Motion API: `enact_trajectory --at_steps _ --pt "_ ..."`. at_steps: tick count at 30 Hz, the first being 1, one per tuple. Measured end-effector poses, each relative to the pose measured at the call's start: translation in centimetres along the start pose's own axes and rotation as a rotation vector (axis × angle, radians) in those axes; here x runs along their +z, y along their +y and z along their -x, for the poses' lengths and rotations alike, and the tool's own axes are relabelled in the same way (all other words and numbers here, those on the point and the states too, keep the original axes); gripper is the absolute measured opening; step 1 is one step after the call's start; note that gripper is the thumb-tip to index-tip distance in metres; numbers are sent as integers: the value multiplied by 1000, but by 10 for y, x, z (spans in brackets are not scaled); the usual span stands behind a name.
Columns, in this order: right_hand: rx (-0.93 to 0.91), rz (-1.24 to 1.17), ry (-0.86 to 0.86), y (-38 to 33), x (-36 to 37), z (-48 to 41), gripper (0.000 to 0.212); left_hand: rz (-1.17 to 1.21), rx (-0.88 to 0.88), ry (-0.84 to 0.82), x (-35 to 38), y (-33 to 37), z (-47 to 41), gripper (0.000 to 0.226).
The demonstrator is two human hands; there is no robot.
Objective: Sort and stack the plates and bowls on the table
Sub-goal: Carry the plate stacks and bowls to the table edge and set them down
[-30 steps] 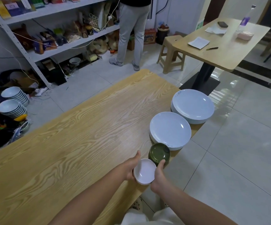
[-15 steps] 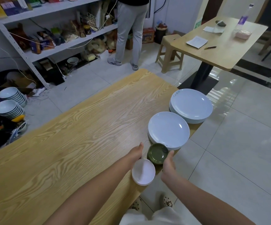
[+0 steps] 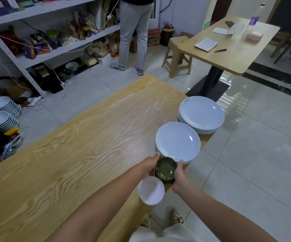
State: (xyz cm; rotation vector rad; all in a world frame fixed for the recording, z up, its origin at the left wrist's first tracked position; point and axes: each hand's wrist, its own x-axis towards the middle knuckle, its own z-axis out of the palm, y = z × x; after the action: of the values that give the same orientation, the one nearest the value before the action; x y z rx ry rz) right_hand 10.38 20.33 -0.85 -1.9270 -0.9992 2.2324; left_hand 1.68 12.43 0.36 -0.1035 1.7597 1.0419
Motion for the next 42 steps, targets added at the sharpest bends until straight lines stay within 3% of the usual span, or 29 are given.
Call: enact_trajectory --at_steps 8,15,20,24,29,35,42 --pt "-106 30 121 -65 -17 -18 71 149 130 36 -11 43 -29 63" --pt "-19 124 -17 -96 -24 -39 66 205 54 110 8 80 -60 68" --pt "81 216 -197 -107 -44 -49 68 -135 -61 426 21 111 -82 73" --pt "57 182 -223 -155 -70 -70 68 -340 -2 550 37 150 -100 71" --pt "111 48 -142 -251 -90 -118 82 -249 118 436 79 208 -132 67" --pt "170 -39 -256 -314 -83 -147 68 -115 80 395 102 241 -162 69" --pt "258 84 -156 -321 -74 -161 50 12 58 467 96 248 -182 57"
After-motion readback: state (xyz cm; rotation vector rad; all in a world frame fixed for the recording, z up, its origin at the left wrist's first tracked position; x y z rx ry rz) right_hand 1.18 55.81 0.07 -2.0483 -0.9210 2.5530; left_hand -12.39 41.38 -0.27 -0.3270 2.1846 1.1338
